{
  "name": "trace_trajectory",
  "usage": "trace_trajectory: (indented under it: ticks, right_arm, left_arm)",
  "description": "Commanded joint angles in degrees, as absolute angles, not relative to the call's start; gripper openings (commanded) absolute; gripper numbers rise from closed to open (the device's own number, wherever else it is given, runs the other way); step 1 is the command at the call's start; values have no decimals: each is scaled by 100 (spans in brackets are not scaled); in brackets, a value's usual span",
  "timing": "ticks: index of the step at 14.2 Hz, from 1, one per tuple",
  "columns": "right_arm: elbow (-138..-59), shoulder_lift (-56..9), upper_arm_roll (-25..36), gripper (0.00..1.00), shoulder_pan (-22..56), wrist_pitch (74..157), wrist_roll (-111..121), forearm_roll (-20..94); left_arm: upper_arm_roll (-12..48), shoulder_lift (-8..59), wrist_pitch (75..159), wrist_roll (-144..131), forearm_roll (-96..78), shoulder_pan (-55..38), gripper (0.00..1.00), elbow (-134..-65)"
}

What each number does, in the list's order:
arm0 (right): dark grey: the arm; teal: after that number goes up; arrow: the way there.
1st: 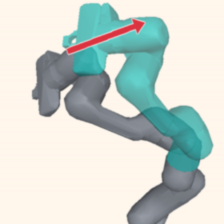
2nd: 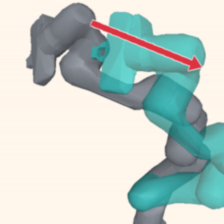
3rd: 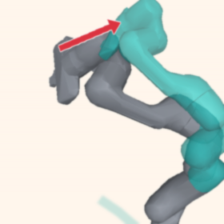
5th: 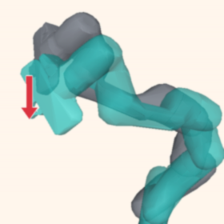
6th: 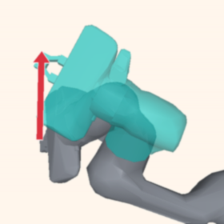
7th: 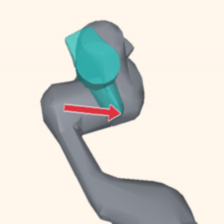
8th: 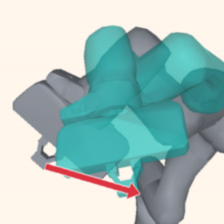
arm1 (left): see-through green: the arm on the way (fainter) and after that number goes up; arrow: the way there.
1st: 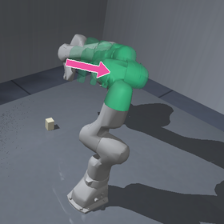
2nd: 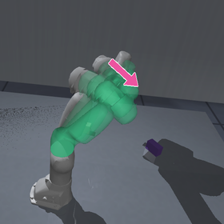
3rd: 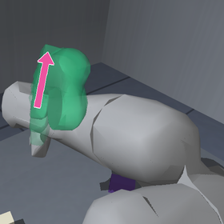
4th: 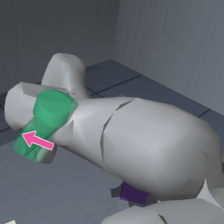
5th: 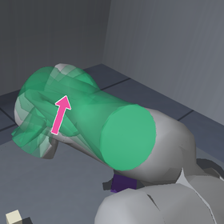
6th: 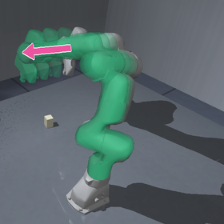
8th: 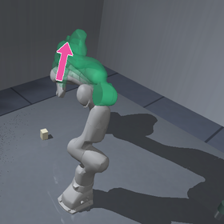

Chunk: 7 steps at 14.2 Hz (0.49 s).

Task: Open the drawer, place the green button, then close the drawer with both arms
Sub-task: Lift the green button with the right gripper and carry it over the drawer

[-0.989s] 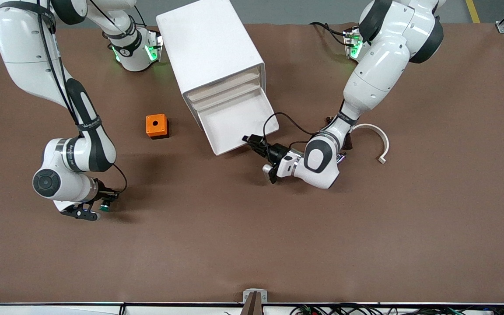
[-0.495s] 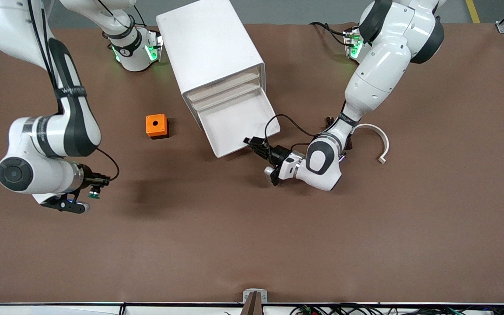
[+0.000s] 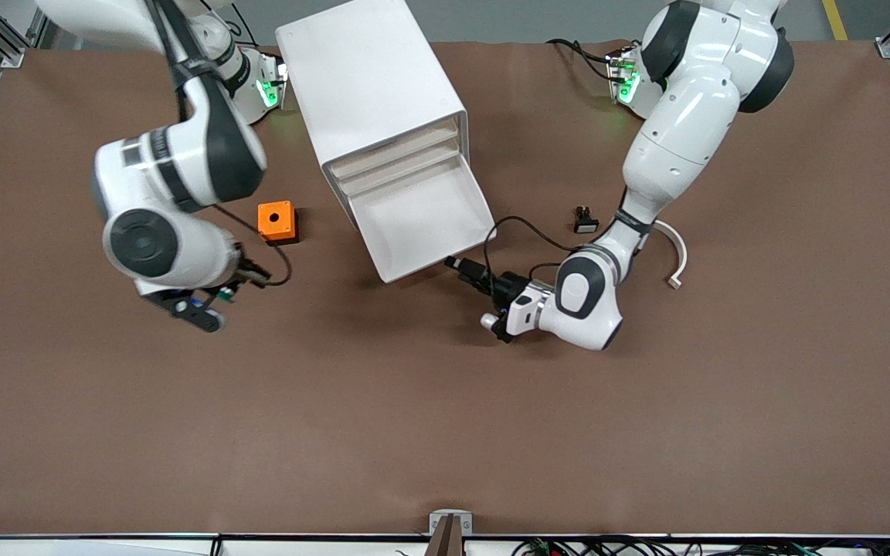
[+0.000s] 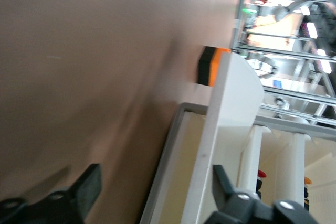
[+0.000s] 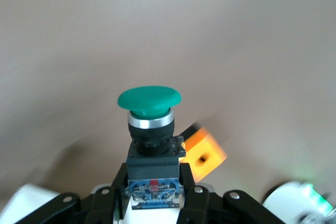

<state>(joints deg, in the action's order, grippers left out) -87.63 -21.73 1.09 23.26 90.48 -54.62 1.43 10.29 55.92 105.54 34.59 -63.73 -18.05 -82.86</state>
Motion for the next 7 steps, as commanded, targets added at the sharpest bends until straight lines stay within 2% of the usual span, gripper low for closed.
trace_trajectory:
  ticks: [1, 3, 7]
  right_arm:
    - [-8789, -2127, 167, 12, 2793, 9157, -6623, 727]
    - [-8824, -2153, 167, 12, 3049, 9500, -7397, 1062]
    - [-9008, -2241, 158, 12, 3567, 10228, -8470, 1230]
  left_arm:
    - [1046, 5282, 10503, 2578, -5548, -1539, 100, -8087]
    - [1037, 5212, 10136, 2094, -5048, -1381, 100, -7893]
    - [1011, 4993, 10090, 1478, -4028, -1336, 100, -7647]
